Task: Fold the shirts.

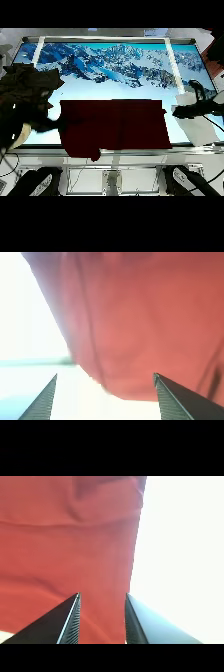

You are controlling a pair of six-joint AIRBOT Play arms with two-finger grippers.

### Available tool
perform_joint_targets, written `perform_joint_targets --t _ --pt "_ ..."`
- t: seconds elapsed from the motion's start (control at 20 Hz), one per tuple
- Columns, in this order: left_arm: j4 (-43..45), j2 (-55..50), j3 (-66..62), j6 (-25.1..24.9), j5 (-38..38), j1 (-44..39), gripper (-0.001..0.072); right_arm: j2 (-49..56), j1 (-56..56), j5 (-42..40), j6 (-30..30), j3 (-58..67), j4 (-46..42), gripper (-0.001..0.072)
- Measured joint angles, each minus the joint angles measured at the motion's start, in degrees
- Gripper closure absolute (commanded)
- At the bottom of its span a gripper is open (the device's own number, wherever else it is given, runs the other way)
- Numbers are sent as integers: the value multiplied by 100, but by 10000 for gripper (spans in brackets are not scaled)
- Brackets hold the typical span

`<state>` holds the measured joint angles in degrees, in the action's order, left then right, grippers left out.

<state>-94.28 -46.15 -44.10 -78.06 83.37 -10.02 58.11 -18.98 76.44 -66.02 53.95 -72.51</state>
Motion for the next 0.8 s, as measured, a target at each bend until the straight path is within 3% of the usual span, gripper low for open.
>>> perform_joint_targets --t 0.2,0.35,0.65,0.8 --pt "-608 1032 1290 1067 208 0 27 -378 -254 111 0 -107 90 379" --pt "-979 1294 2022 1617 -142 0 28 -470 -319 81 70 -133 457 379" --pt "-1342 1434 2944 2203 -1161 0 28 -522 -350 59 240 -146 1117 379" --pt "-1394 1412 3101 2264 -1504 0 28 -527 -354 61 264 -146 1292 380"
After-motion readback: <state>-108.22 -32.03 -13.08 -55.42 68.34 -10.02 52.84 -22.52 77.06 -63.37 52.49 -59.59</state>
